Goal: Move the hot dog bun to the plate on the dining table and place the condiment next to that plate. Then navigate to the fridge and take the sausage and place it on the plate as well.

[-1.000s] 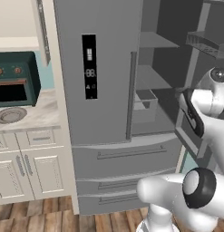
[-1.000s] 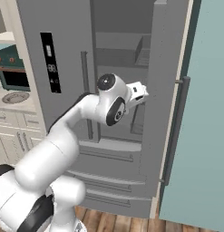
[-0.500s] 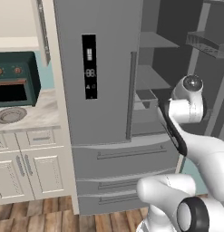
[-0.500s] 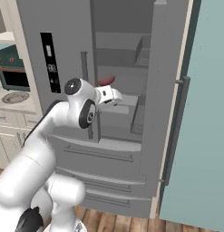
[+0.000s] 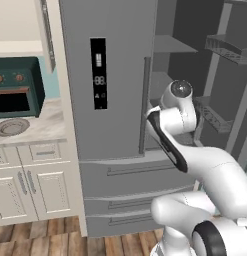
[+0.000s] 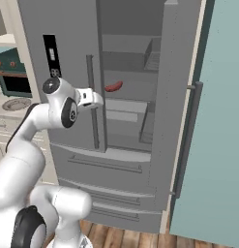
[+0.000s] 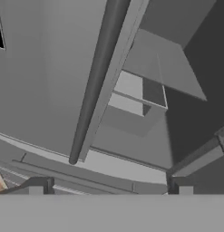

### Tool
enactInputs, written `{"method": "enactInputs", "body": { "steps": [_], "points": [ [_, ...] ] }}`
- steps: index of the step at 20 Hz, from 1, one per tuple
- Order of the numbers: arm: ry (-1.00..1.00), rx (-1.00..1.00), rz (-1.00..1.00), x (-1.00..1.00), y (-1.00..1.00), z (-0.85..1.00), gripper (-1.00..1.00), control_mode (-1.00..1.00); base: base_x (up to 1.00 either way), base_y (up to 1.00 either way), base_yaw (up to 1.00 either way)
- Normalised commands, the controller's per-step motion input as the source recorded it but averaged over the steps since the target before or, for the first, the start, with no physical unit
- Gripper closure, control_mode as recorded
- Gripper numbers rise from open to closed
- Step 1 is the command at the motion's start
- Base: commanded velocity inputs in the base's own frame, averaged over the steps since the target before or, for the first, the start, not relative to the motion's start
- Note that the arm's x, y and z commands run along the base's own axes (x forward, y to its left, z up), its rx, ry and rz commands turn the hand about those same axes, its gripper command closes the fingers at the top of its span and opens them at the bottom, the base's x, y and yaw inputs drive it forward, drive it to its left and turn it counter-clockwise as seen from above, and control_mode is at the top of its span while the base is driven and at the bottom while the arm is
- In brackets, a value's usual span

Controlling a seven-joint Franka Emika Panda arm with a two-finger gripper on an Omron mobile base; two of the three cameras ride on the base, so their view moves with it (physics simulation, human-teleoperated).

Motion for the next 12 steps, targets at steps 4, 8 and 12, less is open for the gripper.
{"method": "enactInputs", "body": {
  "steps": [4, 8, 12],
  "points": [
    [0.00, 0.16, -0.05, 0.39, 0.72, 0.22, -1.00, -1.00, 0.00, 0.00, 0.00],
    [0.00, 0.08, -0.12, 0.78, 0.26, 0.02, -1.00, -1.00, 0.00, 0.00, 0.00],
    [-0.01, 0.00, -0.08, 0.63, 0.00, 0.00, -1.00, -1.00, 0.00, 0.00, 0.00]
  ]
}}
